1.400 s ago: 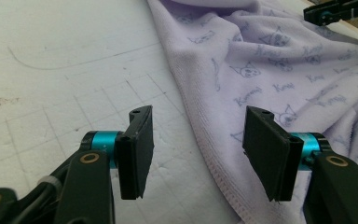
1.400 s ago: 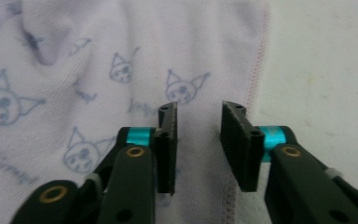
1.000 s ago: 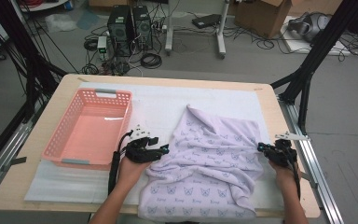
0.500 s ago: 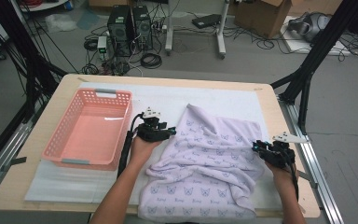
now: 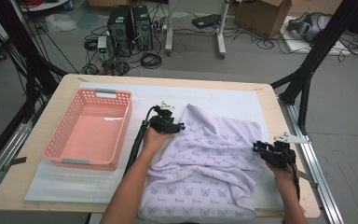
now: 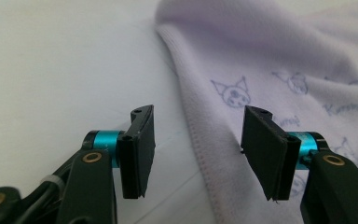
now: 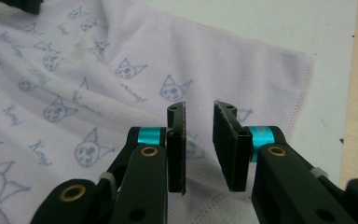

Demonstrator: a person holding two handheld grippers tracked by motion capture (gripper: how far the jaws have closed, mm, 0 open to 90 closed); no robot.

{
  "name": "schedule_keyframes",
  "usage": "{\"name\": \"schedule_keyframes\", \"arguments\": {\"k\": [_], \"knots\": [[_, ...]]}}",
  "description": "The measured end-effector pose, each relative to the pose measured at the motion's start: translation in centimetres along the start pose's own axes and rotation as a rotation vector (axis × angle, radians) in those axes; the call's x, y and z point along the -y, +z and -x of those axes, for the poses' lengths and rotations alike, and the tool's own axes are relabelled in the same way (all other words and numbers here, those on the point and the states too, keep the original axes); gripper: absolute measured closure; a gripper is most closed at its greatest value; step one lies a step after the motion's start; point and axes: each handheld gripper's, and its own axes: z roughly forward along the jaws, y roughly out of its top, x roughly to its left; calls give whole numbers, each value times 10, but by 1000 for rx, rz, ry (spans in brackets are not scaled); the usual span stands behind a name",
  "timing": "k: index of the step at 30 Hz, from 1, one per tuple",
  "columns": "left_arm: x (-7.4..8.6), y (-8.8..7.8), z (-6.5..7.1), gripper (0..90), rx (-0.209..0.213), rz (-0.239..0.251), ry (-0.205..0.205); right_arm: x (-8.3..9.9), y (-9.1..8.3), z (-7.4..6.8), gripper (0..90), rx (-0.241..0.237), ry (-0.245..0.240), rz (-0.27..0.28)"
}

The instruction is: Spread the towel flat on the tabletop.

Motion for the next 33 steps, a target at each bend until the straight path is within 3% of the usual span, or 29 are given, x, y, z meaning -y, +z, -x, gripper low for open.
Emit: {"name": "schedule_keyframes", "arguments": {"k": [1, 3, 6, 8, 10, 12, 15, 19, 22, 27, 28, 31, 33], "knots": [[-1, 2, 5, 418, -22, -8, 31, 0, 0, 1, 742, 2, 3, 1], [-3, 5, 11, 390, -34, -14, 50, 0, -1, 2, 742, 0, 10, 3], [-3, 9, 21, 412, -64, -16, 112, 0, -3, 2, 742, -2, 22, 16], [-3, 9, 24, 516, -49, -9, 126, 0, -4, 1, 742, -2, 24, 21], [-4, 10, 27, 677, -20, -6, 139, 0, -4, 0, 742, -1, 18, 22], [-6, 10, 29, 847, -25, -22, 138, 0, -3, -1, 742, -2, 20, 16], [-7, 2, 26, 864, -123, -42, 81, 0, -1, -2, 742, -5, 12, 11], [-4, -27, 7, 864, -234, 9, -28, -1, -1, -5, 742, -10, 12, 16], [2, -47, -5, 863, -309, 0, -37, -2, 0, -6, 737, -11, 3, 15], [15, -74, -13, 862, -382, 20, -65, -4, 2, -7, 727, -12, 18, 24], [20, -76, -15, 860, -381, 24, -75, -6, 4, -6, 722, -9, 20, 28], [30, -78, -19, 816, -324, 49, -97, -14, 13, -6, 694, -2, 27, 27], [33, -77, -22, 687, -299, 66, -121, -20, 26, -6, 672, 14, 22, -7]]}}
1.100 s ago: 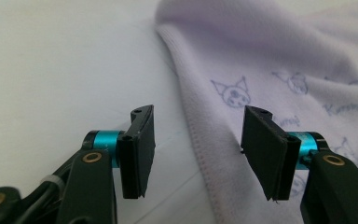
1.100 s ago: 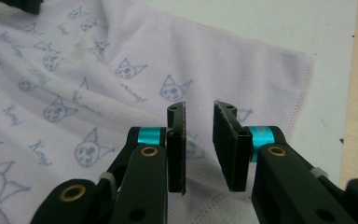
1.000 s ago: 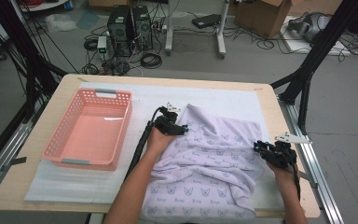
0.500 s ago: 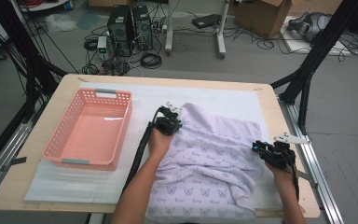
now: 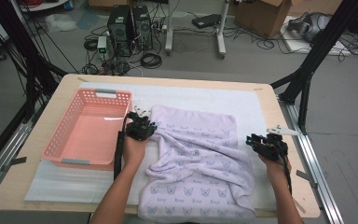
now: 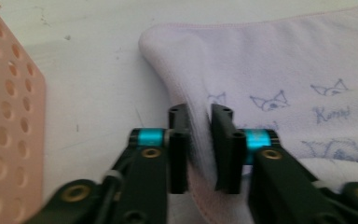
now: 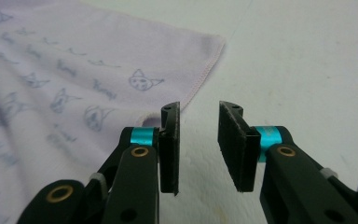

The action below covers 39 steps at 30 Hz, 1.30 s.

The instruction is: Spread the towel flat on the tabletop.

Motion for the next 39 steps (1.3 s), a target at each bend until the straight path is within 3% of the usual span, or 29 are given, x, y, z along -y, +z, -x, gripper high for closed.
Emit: {"name": "schedule_keyframes", "arguments": {"k": [1, 4, 8, 9, 10, 11, 13, 14, 15, 16, 18, 20, 22, 23, 26, 28, 30, 32, 34, 37, 39], "knots": [[0, 1, -2, 609, 17, 4, -13, -3, 8, 0, 666, 16, -8, -17], [-1, 1, -2, 536, 66, 50, -28, -13, 34, -2, 626, 28, 14, -60], [-4, 1, 0, 510, 91, 75, -9, -27, 65, -10, 596, 14, 35, -105], [-5, 2, 0, 509, 95, 76, -12, -29, 71, -14, 623, 17, 17, -122], [-6, 4, -1, 506, 96, 76, -16, -31, 75, -17, 678, 50, -20, -140], [-7, 6, -2, 499, 108, 69, -14, -34, 77, -20, 807, 55, -47, -149], [-7, 10, -2, 495, 122, 66, -3, -40, 80, -27, 870, 72, -151, -194], [-6, 12, -2, 494, 126, 67, -7, -44, 80, -29, 875, 111, -196, -214], [-6, 13, -1, 489, 128, 60, -5, -46, 80, -29, 877, 180, -240, -227], [-6, 13, 0, 480, 132, 55, 4, -48, 78, -23, 877, 212, -240, -208], [-6, 14, 2, 454, 141, 59, -4, -51, 67, -7, 877, 289, -174, -155], [-6, 16, 2, 423, 141, 65, -7, -51, 58, 6, 875, 329, -118, -125], [-9, 19, 2, 410, 143, 48, -6, -50, 54, 12, 825, 294, -85, -121], [-11, 20, 3, 408, 140, 45, -1, -49, 51, 12, 730, 278, -72, -109], [-15, 23, 7, 404, 152, 22, 17, -46, 36, 11, 642, 228, -30, -43], [-17, 25, 8, 404, 152, 20, 31, -44, 25, 10, 642, 210, -32, -33], [-17, 28, 4, 404, 147, 35, 2, -41, 16, 10, 643, 183, -38, -24], [-15, 33, 2, 409, 138, 14, -17, -38, 10, 10, 640, 161, -31, -7], [-12, 38, 2, 440, 123, -2, 5, -34, 9, 11, 628, 138, -31, -5], [-12, 43, 2, 440, 119, 17, -18, -31, 9, 12, 626, 144, -25, -21], [-14, 49, 1, 437, 127, -11, -30, -29, 10, 12, 626, 143, -25, -23]]}}
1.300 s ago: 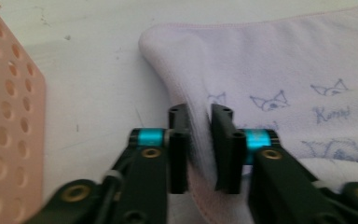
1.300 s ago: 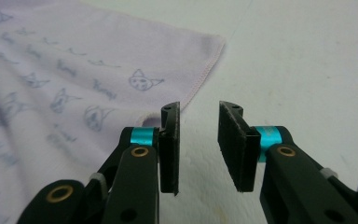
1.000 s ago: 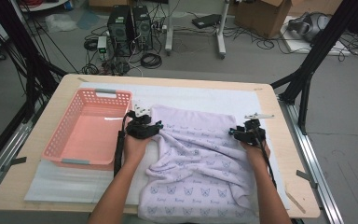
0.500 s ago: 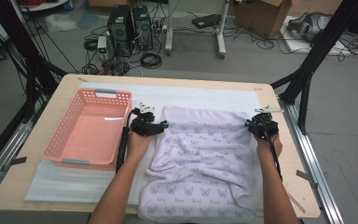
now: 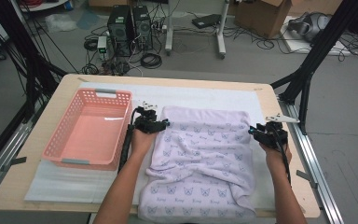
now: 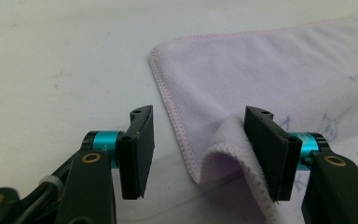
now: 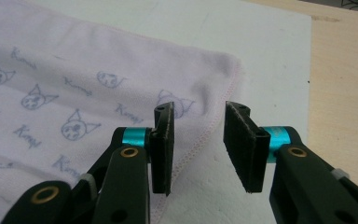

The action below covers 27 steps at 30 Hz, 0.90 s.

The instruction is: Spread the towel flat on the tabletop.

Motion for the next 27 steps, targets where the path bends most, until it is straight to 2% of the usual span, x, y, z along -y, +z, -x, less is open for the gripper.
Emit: {"name": "schedule_keyframes", "arguments": {"k": [3, 5, 6, 8, 12, 13, 14, 18, 19, 20, 21, 23, 24, 27], "knots": [[-11, 6, 2, 430, -7, -10, 39, 0, 1, 0, 626, -9, -5, 10], [-20, 11, 3, 426, -9, -17, 39, -1, 0, -1, 626, -19, -10, 19], [-23, 14, 5, 426, -14, -21, 52, -1, 0, -2, 626, -19, -17, 17], [-25, 21, 7, 434, -30, -50, 86, -1, 1, -3, 626, -4, -33, 14], [-28, 32, 7, 429, -48, -79, 92, -1, 0, 0, 622, -25, -12, 23], [-28, 35, 9, 432, -52, -93, 109, -1, -1, 1, 619, -35, -9, 26], [-28, 36, 11, 428, -60, -87, 136, -1, -1, 2, 615, -45, -9, 28], [-27, 35, 14, 578, -25, -83, 157, 2, 0, 2, 602, -62, 0, 20], [-28, 35, 14, 619, -25, -87, 147, 3, 2, 2, 597, -62, -2, 18], [-29, 35, 15, 706, -20, -92, 121, 3, 3, 2, 595, -63, 3, 13], [-30, 35, 16, 844, -11, -101, 108, 3, 5, 3, 589, -65, 7, 11], [-34, 36, 17, 862, -36, -113, 98, 4, 9, 4, 587, -69, 16, 8], [-36, 35, 15, 865, -66, -97, 91, 4, 11, 4, 586, -70, 22, 3], [-48, 27, -2, 867, -132, 3, 3, 5, 14, 2, 586, -75, 11, -8]]}}
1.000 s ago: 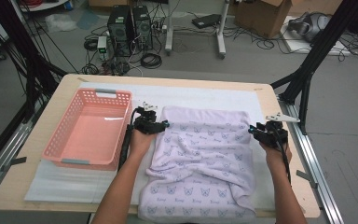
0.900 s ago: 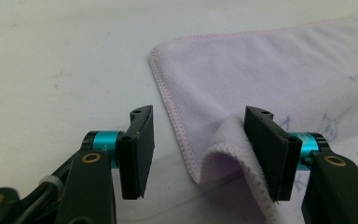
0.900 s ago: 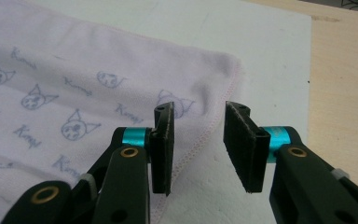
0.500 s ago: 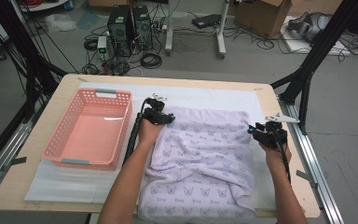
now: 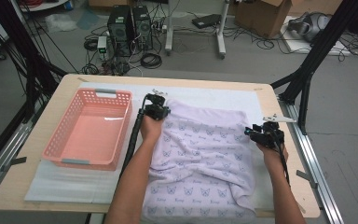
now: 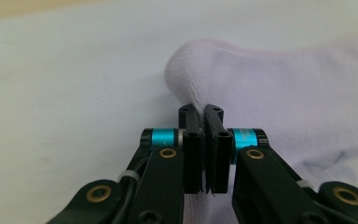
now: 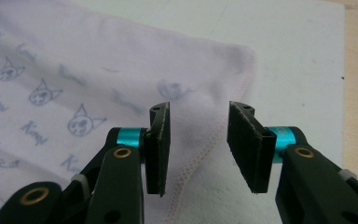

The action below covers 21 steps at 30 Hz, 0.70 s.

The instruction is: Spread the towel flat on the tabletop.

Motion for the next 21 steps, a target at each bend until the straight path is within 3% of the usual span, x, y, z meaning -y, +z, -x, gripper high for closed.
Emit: {"name": "schedule_keyframes", "arguments": {"k": [2, 4, 6, 8, 9, 11, 14, 18, 21], "knots": [[-8, -6, -13, 867, -50, 39, -46, 0, 0, 0, 587, 0, 3, 7], [-10, -10, -23, 865, -34, 64, -100, 0, 1, 1, 587, 2, 11, 11], [-7, -11, -27, 839, 10, 59, -93, 0, 2, 3, 587, 0, 31, 14], [-4, -9, -28, 600, 31, 19, -104, 1, 4, 4, 586, -1, 45, 13], [-2, -8, -28, 525, 53, -2, -115, 1, 4, 5, 586, -5, 53, 14], [1, -10, -27, 462, 70, -16, -99, 1, 7, 5, 585, -10, 58, 14], [10, -14, -26, 465, 87, 38, -90, -1, 15, 7, 582, -3, 49, -2], [16, -12, -28, 425, 136, -1, -82, -5, 31, 11, 582, -11, 45, -27], [14, -14, -26, 420, 152, 15, -60, -11, 44, 8, 581, -61, 56, -16]]}}
